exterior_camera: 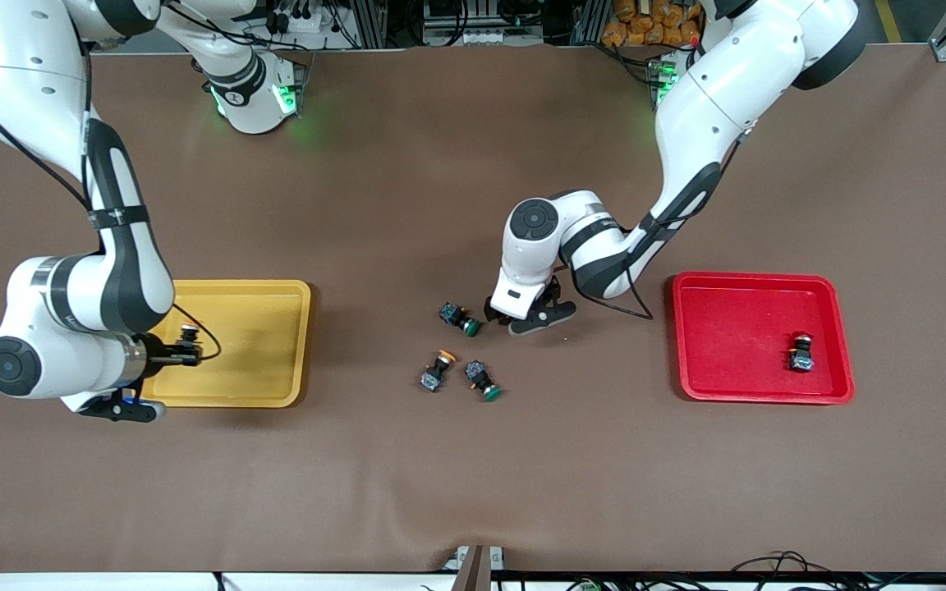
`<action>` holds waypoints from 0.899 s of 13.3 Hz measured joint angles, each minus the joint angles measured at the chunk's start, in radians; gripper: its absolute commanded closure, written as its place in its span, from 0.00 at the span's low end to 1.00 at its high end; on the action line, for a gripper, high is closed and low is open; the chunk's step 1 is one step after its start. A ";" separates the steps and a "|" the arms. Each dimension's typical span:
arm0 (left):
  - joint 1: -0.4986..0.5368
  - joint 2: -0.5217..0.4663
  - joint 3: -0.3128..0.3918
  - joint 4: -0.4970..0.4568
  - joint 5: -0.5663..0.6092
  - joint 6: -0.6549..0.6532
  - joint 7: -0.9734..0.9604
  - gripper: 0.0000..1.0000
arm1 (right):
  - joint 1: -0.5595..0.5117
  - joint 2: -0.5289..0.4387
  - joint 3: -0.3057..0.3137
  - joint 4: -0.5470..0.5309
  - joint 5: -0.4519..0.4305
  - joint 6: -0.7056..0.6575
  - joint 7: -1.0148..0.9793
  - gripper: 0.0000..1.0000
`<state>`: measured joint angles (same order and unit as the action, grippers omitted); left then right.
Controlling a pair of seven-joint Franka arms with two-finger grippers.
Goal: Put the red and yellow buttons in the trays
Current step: 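Carry the orange button to the yellow tray while the left gripper grasps a red button, then release the orange button in the yellow tray while the left gripper carries the red button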
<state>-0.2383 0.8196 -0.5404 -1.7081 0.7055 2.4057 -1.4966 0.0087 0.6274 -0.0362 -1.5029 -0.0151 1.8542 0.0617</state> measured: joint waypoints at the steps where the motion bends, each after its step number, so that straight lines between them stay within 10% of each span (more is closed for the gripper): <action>1: -0.011 0.000 0.011 0.004 0.000 0.000 -0.002 0.22 | -0.011 -0.001 0.000 -0.033 -0.009 0.045 -0.028 1.00; 7: -0.012 0.000 0.022 0.034 0.000 0.000 -0.003 0.80 | -0.073 -0.005 -0.001 -0.208 -0.013 0.306 -0.152 1.00; 11: -0.001 -0.004 0.024 0.045 0.000 -0.011 0.005 0.87 | -0.073 -0.005 0.009 -0.270 -0.013 0.374 -0.152 1.00; 12: 0.008 -0.010 0.024 0.050 0.000 -0.026 0.018 0.87 | -0.073 -0.005 0.012 -0.273 -0.012 0.376 -0.152 0.80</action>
<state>-0.2303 0.8096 -0.5168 -1.6583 0.7055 2.3795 -1.4789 -0.0639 0.6225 -0.0241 -1.7764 -0.0273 2.2297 -0.0901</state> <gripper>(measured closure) 0.590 0.590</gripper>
